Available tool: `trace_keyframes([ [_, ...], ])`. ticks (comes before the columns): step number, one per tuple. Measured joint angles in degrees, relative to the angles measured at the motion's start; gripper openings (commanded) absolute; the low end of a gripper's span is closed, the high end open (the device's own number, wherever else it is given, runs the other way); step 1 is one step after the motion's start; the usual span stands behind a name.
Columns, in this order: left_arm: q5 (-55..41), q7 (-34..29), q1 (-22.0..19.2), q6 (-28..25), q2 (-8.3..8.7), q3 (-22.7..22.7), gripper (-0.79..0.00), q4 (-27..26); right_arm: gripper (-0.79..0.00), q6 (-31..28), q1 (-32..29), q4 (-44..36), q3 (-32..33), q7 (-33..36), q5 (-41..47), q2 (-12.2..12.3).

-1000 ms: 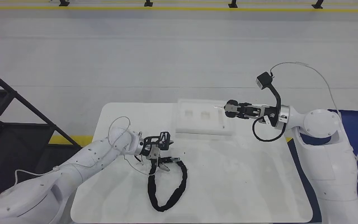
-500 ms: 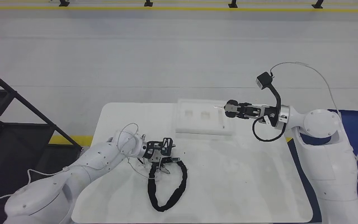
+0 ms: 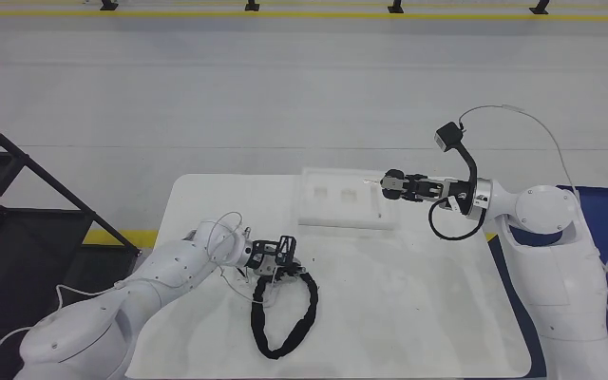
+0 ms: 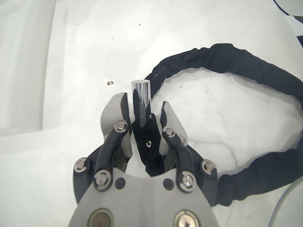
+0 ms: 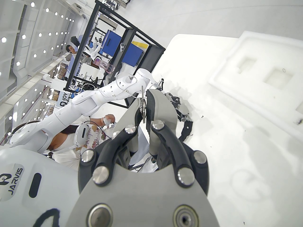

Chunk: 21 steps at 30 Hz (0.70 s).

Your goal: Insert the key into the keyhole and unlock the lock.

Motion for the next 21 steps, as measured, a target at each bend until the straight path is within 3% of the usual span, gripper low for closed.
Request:
trace_keyframes([
  [11,-0.3,1.8,-0.5,-2.0,-0.62,-1.9,-0.785,-0.1,-0.785,0.0,0.0,0.0,0.0,0.0,0.0,0.0],
  [16,-1.9,2.6,-0.6,-2.4,-0.13,-3.8,-0.785,-1.8,-0.785,0.2,-0.3,-0.2,-0.3,-0.3,-0.5,0.0],
  [21,-4.9,4.3,-0.6,-2.8,0.99,-6.8,-0.785,-4.6,-0.785,5.0,-0.7,-1.2,-2.9,-0.4,-4.5,0.2],
])
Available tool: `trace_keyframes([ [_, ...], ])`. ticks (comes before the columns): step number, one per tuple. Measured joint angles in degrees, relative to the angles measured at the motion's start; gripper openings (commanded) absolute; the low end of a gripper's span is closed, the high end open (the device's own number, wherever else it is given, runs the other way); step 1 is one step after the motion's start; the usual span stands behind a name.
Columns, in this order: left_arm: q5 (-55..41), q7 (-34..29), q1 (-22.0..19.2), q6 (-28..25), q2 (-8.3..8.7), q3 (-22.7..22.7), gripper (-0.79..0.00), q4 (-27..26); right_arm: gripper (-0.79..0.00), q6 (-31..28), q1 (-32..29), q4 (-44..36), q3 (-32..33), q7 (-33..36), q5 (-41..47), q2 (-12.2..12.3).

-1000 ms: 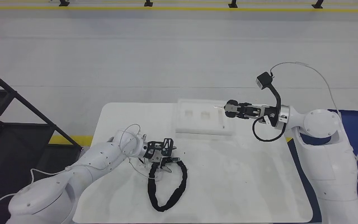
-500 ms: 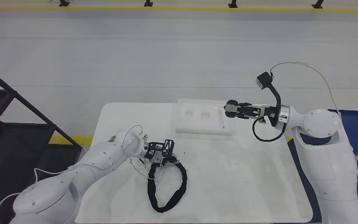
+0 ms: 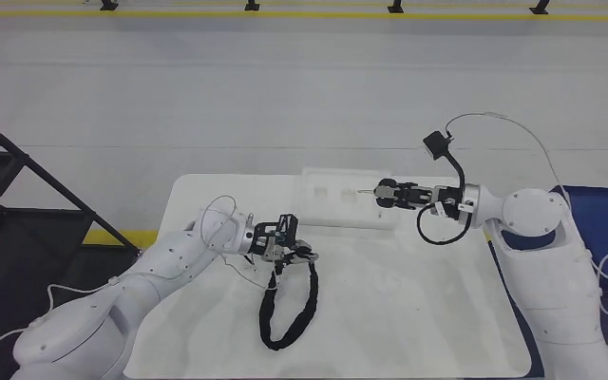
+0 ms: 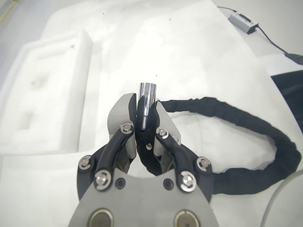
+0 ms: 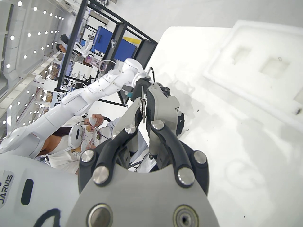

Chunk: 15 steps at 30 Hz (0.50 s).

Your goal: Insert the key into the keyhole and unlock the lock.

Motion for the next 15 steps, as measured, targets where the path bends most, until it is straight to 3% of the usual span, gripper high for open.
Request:
trace_keyframes([
  [8,-2.6,0.7,0.7,2.0,2.31,-5.5,-0.785,-7.4,-0.785,8.4,-0.2,-0.6,-3.0,0.2,-1.1,0.1],
  [15,-3.9,-1.5,1.9,3.8,2.64,-8.2,-0.785,-12.9,-0.785,15.2,-1.6,-4.3,-4.4,0.4,-4.6,0.5],
])
